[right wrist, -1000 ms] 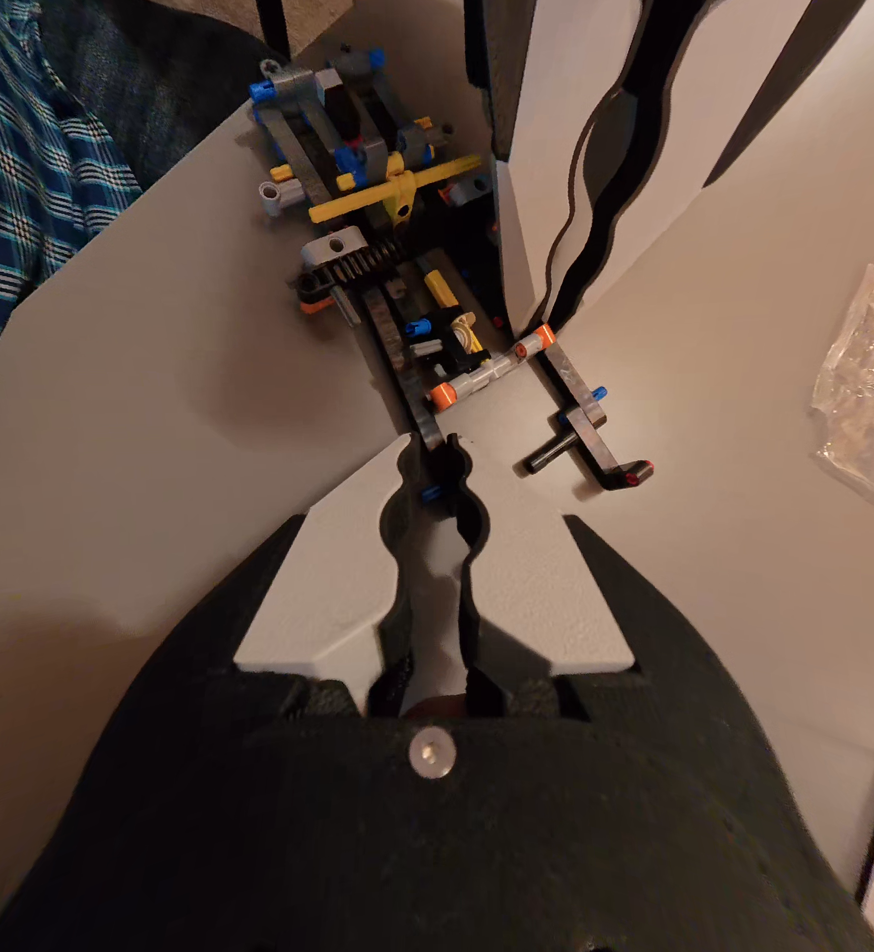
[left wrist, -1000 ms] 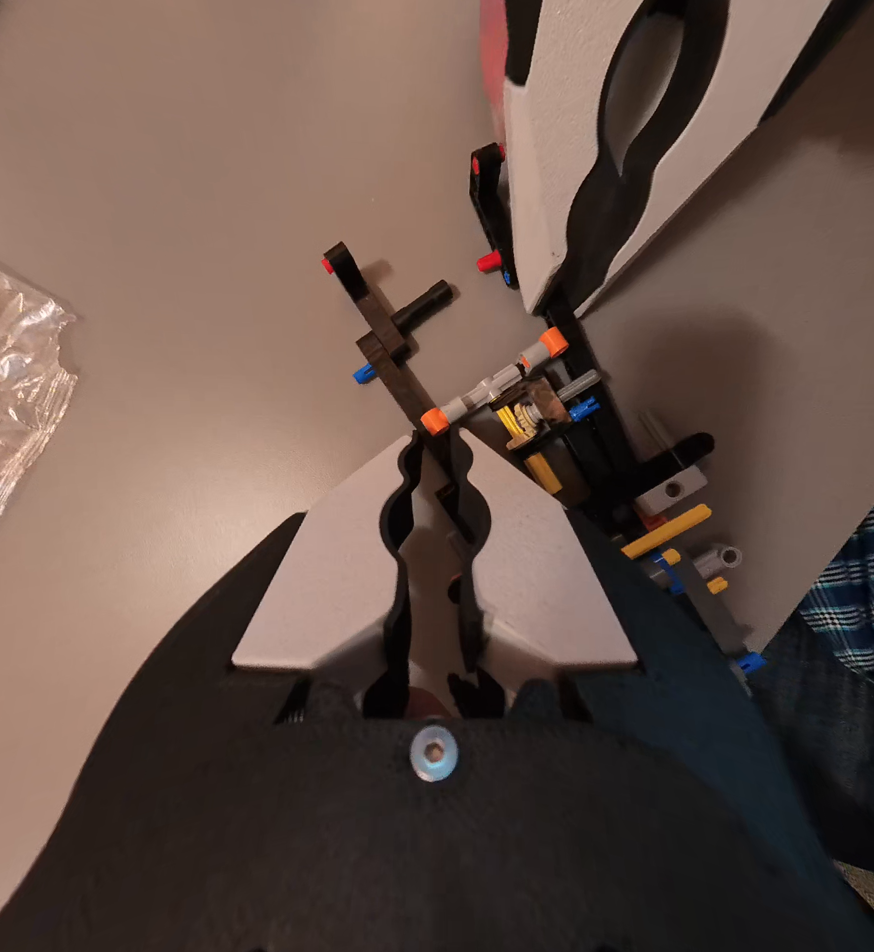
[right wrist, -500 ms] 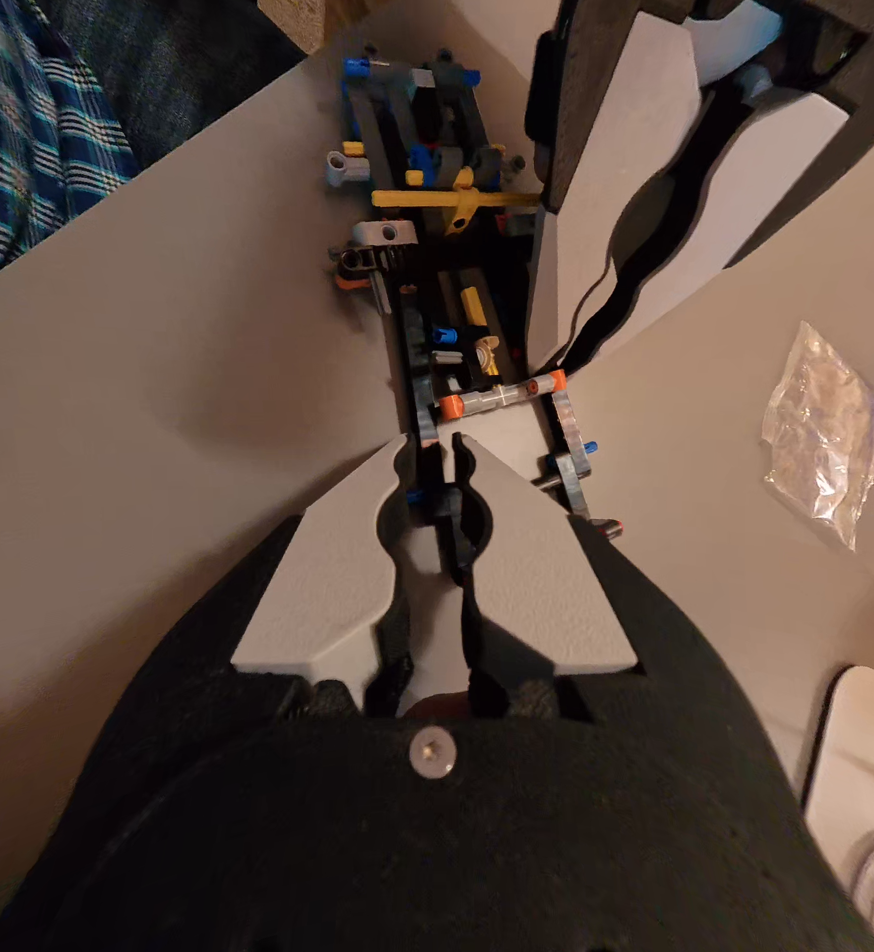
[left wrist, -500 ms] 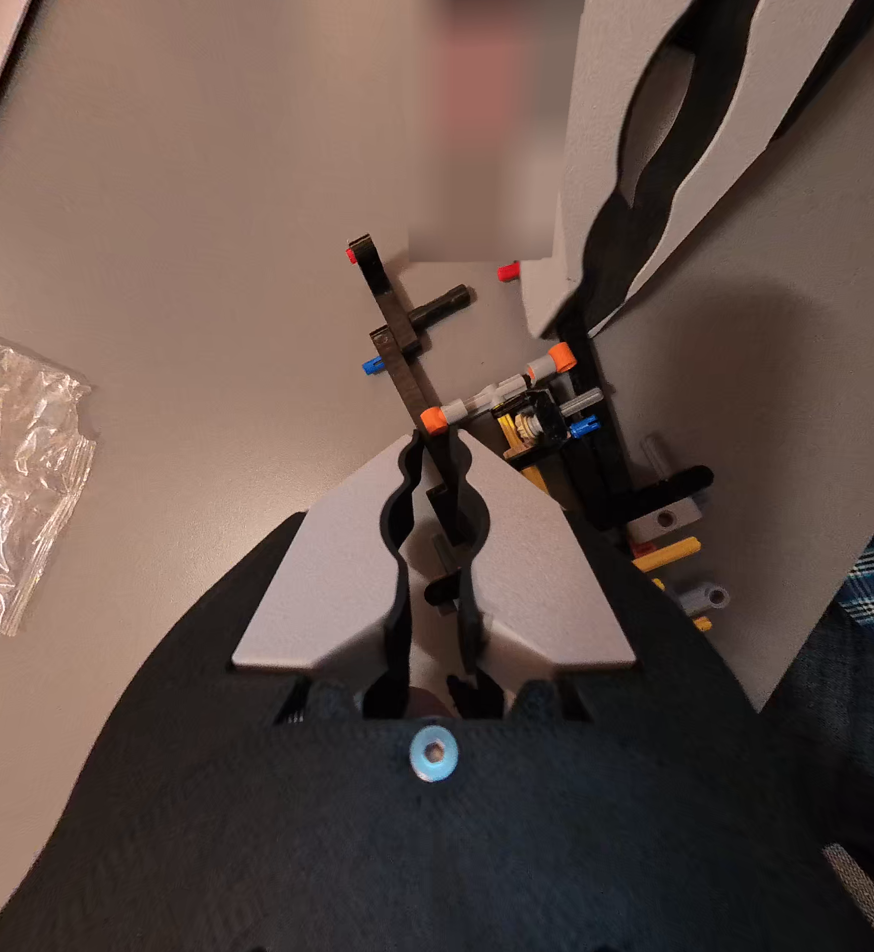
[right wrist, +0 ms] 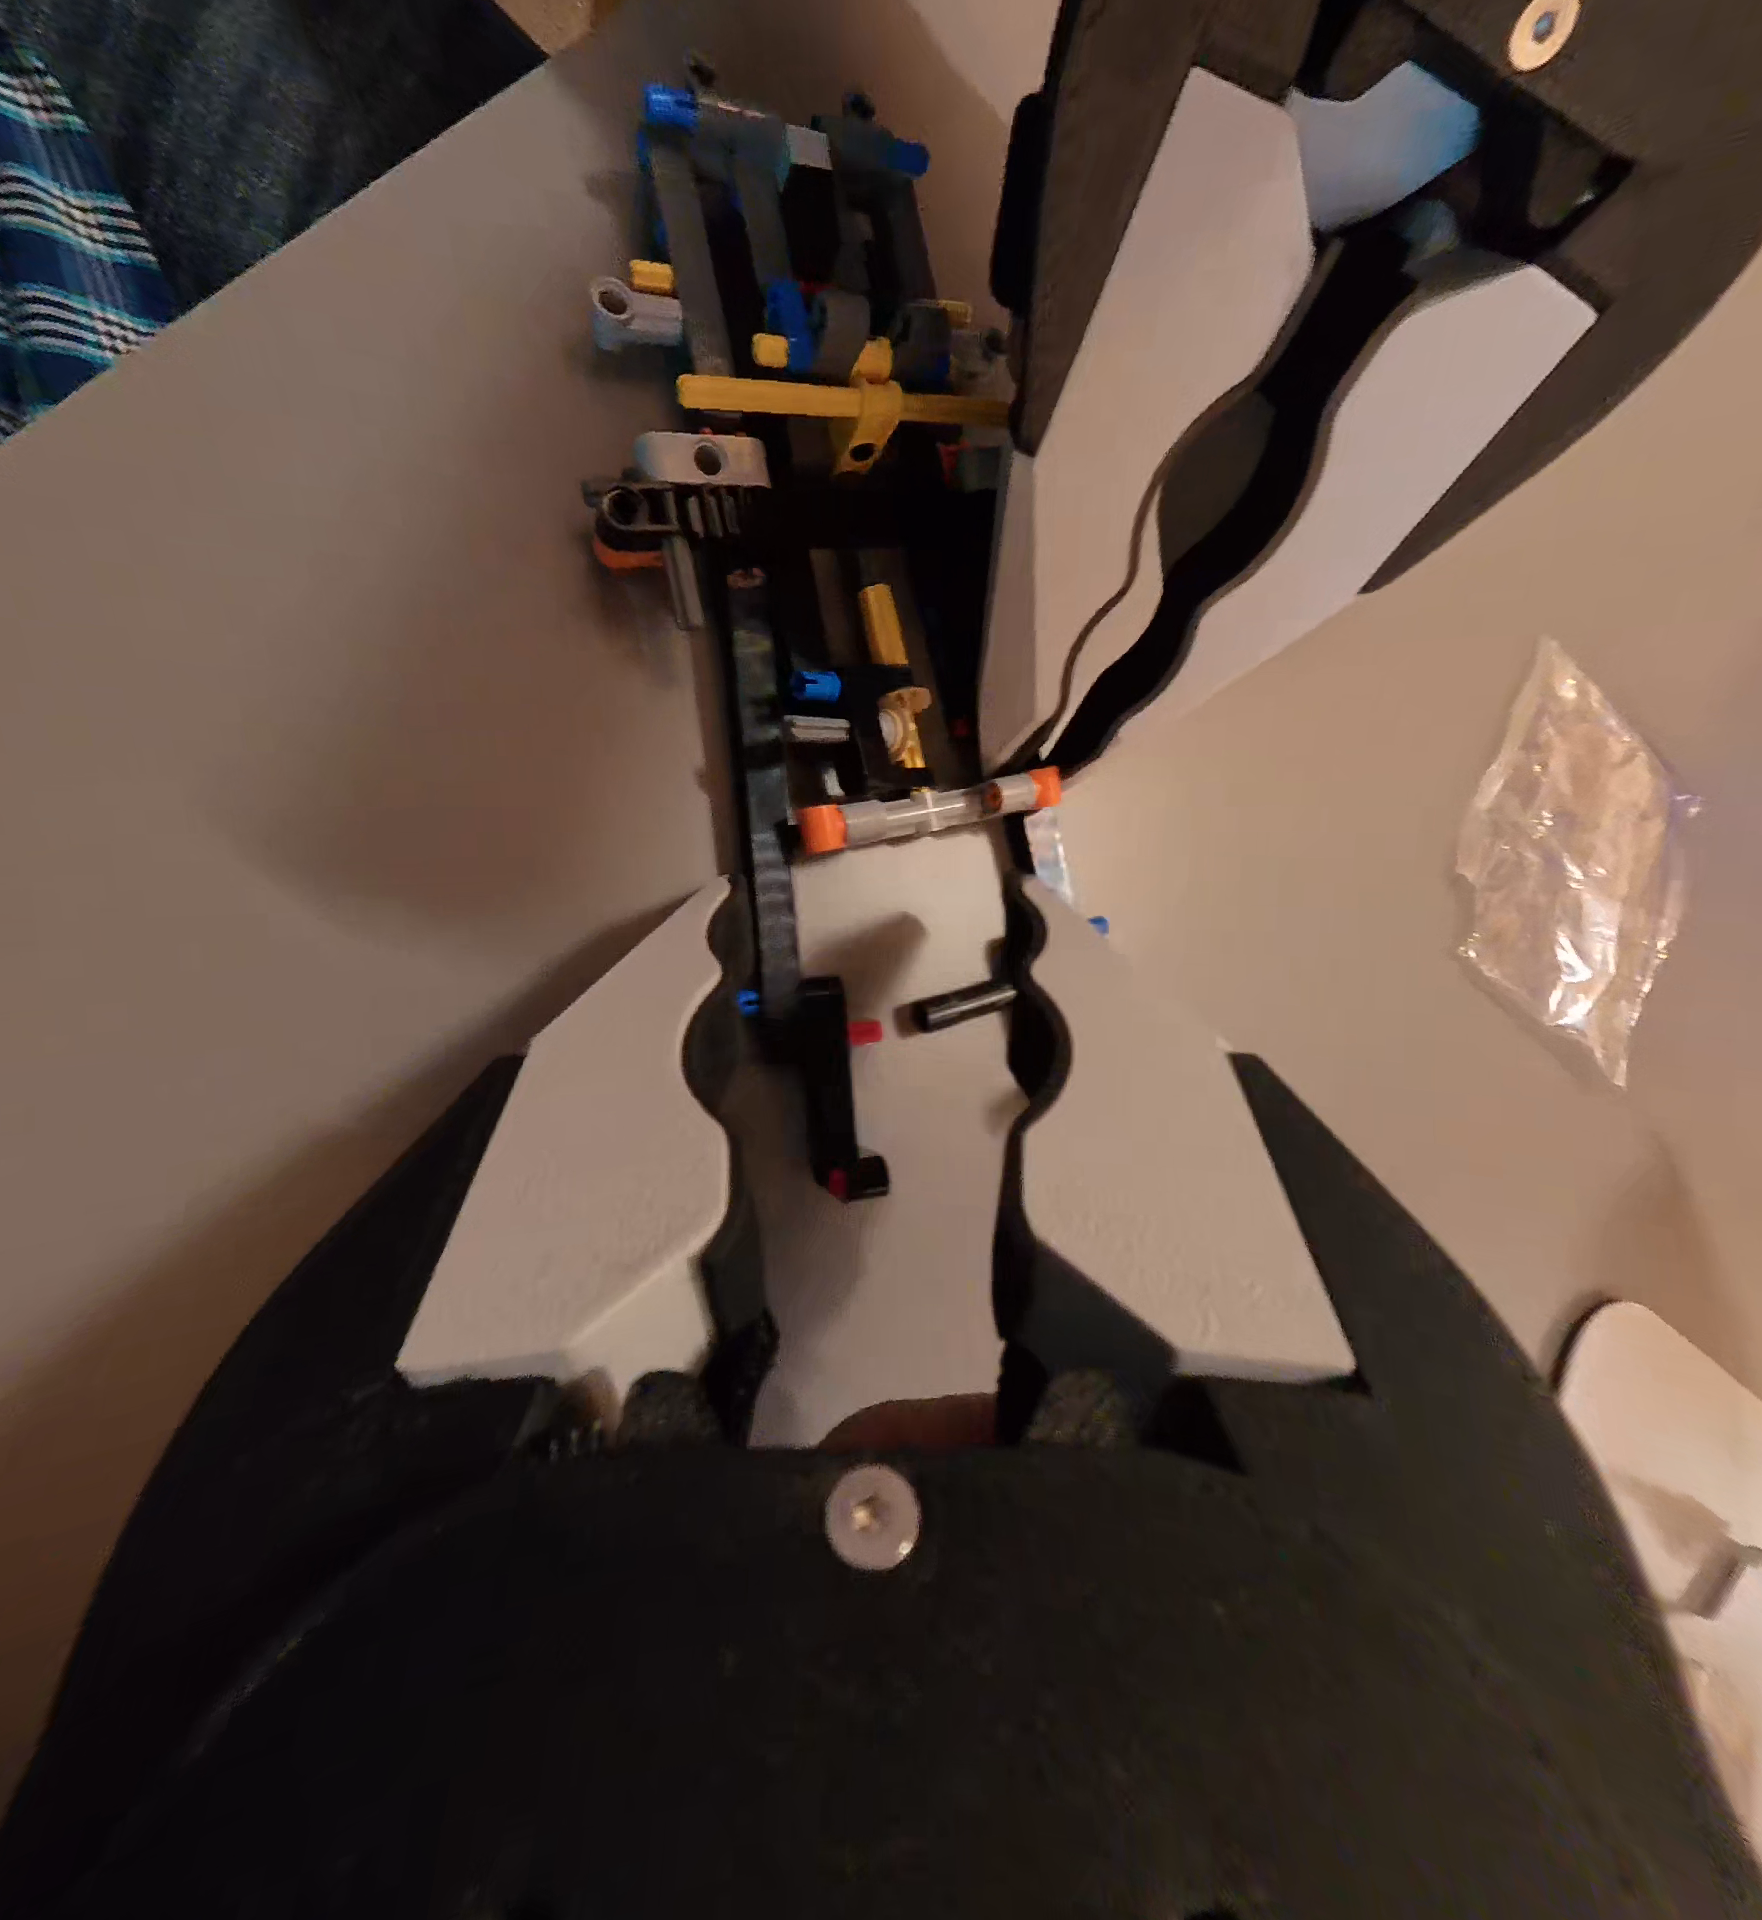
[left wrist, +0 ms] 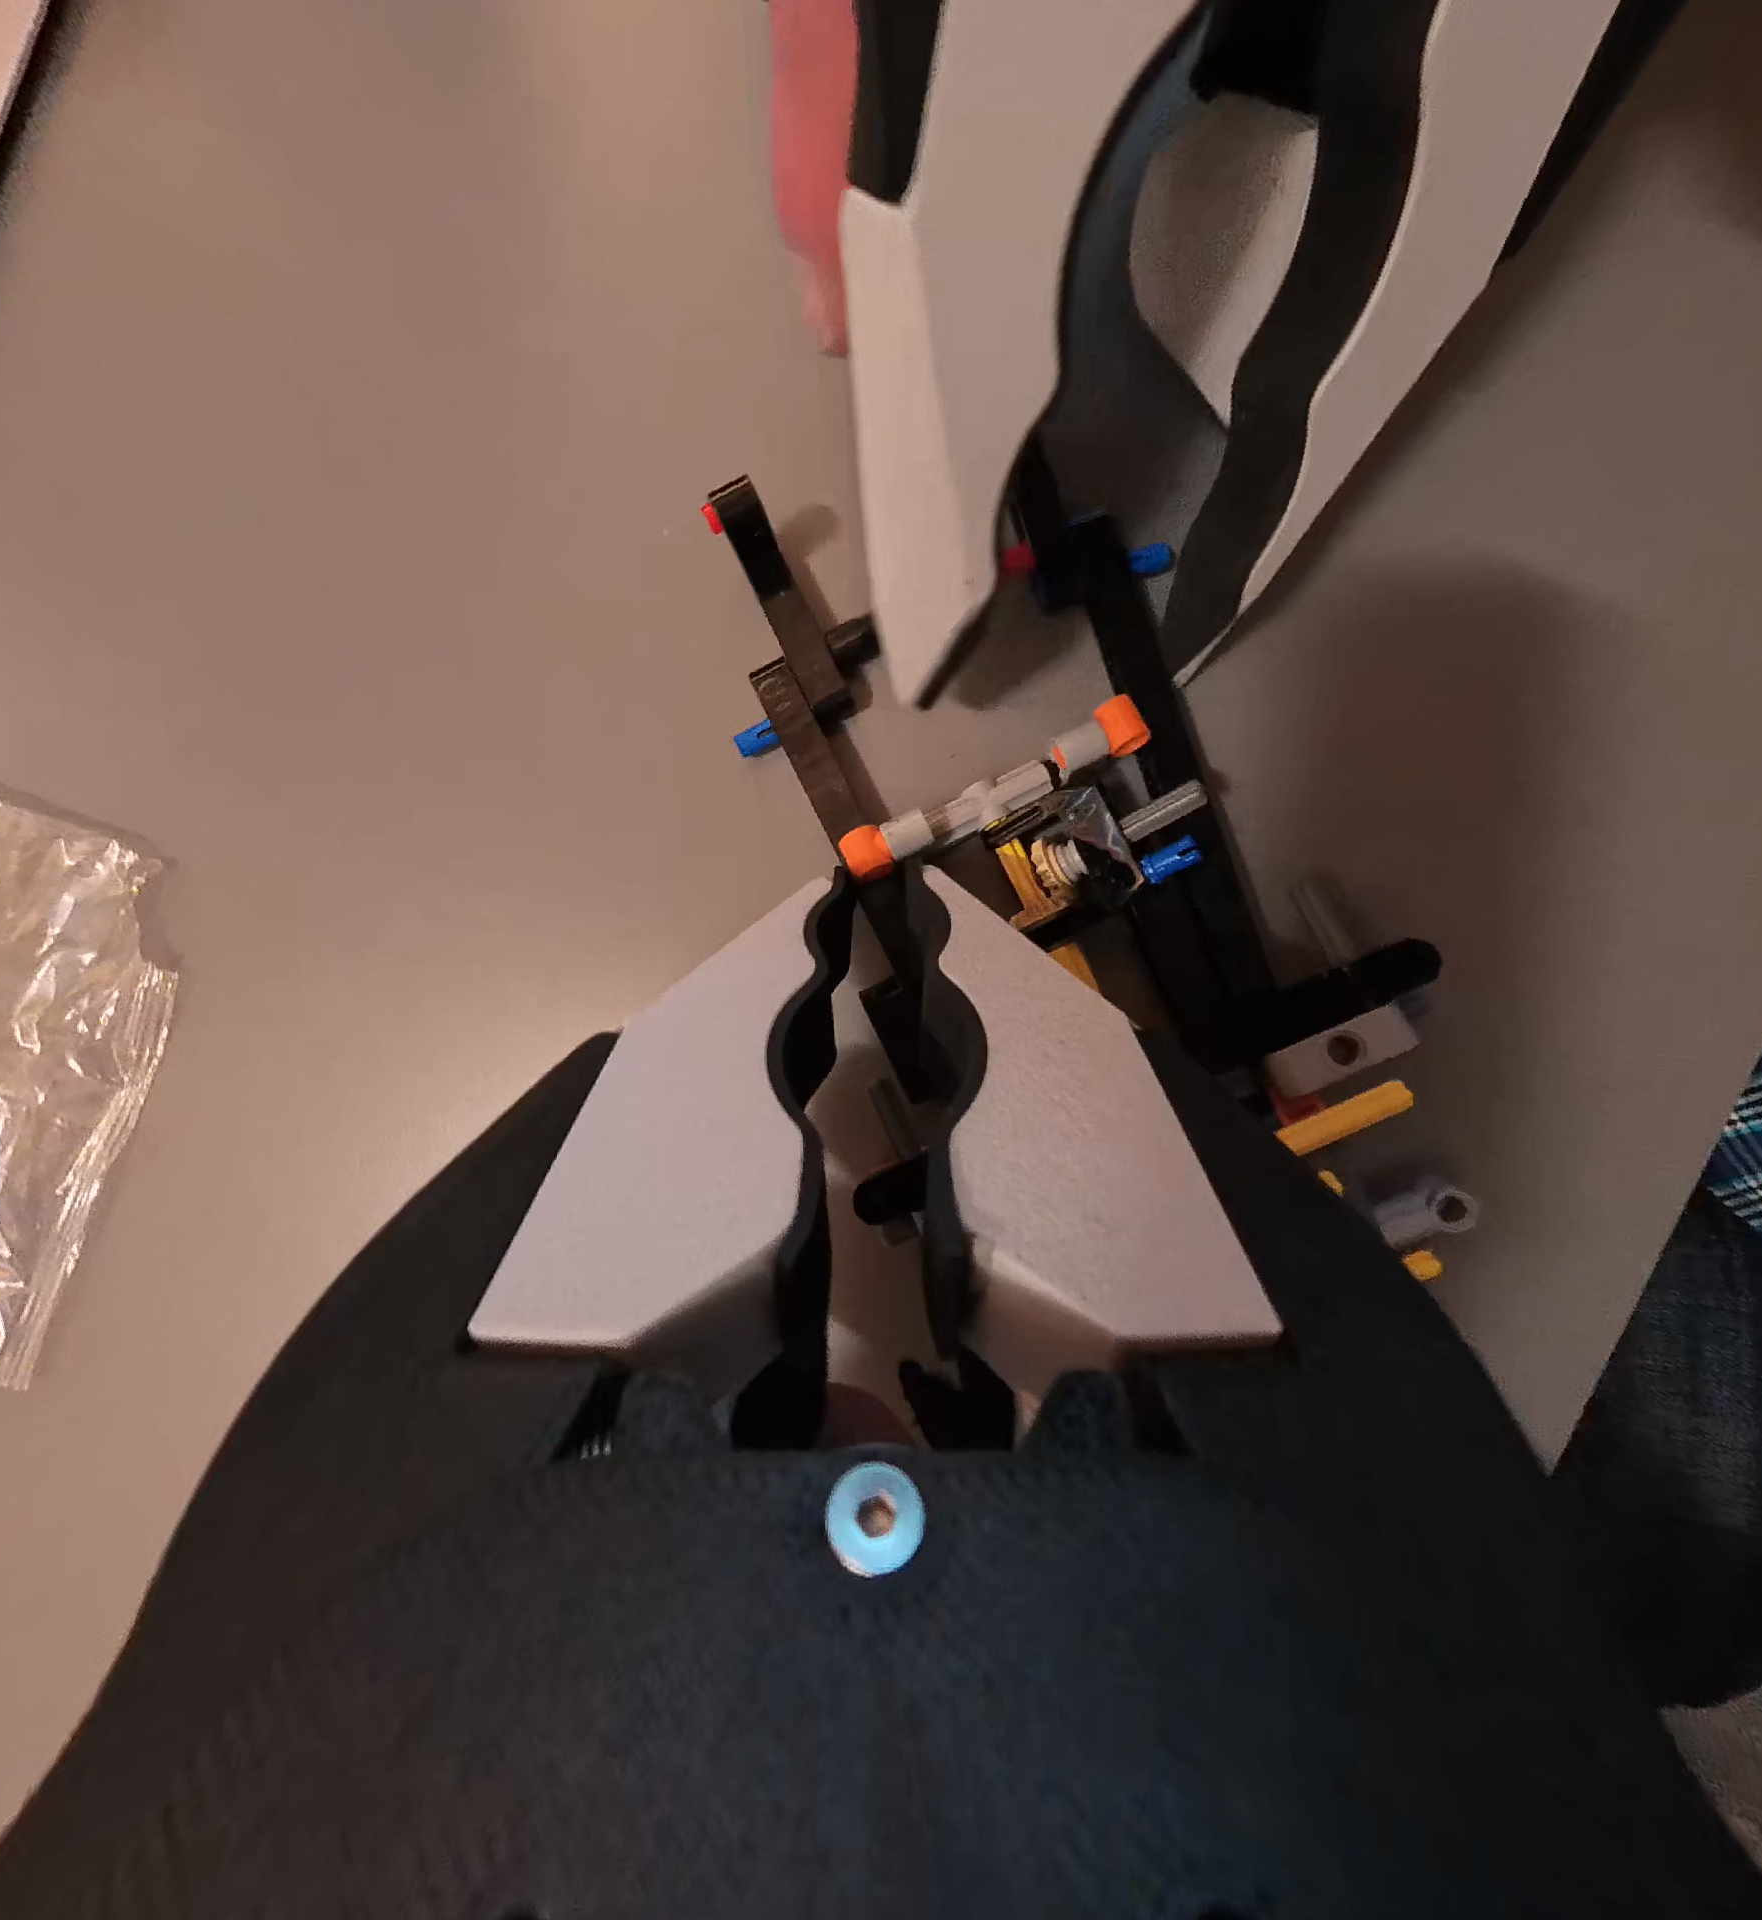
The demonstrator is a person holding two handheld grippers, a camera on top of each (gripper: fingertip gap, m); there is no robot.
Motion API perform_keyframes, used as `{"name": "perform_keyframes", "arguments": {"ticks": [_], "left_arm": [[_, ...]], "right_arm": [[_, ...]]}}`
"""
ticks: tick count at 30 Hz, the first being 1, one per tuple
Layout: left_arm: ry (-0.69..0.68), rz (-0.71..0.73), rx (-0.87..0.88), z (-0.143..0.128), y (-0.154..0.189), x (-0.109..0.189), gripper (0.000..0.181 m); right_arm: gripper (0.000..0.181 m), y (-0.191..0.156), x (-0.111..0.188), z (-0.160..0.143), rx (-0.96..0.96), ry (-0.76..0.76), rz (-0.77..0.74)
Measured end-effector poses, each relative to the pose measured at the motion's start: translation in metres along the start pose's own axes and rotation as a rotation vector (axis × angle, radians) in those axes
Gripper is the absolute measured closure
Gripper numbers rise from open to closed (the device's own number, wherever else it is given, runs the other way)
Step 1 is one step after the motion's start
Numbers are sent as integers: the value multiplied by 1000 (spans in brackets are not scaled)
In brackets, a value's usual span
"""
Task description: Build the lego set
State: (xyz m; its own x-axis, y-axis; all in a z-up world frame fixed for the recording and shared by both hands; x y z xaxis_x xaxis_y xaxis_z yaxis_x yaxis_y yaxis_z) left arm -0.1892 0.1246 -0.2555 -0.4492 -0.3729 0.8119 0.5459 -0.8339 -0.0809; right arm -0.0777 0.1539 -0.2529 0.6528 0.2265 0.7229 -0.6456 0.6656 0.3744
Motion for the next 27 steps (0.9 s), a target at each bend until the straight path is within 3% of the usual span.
{"name": "perform_keyframes", "arguments": {"ticks": [6,13,27], "left_arm": [[-1,-29,-61,5,0,-3,175],[5,-63,-80,6,-2,-5,174],[20,-97,-62,6,-3,-6,174]], "right_arm": [[92,18,-4,-1,-54,-14,47],[113,19,-13,-4,-111,10,285],[119,22,-15,-8,-133,49,321]]}}
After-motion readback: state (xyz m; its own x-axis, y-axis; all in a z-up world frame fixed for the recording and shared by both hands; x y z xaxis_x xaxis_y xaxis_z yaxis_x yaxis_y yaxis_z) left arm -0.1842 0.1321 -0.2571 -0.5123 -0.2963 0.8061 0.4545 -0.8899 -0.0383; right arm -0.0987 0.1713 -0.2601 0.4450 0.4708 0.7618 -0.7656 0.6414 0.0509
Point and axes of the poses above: each gripper's, where its closed fingertips meet, x back along the fingers, z out of its top, y = z × x across the jaws, the point moved 7 cm from there along x, back along the fingers, and after that the axes turned 1 degree about y, right-handed, at the moved point
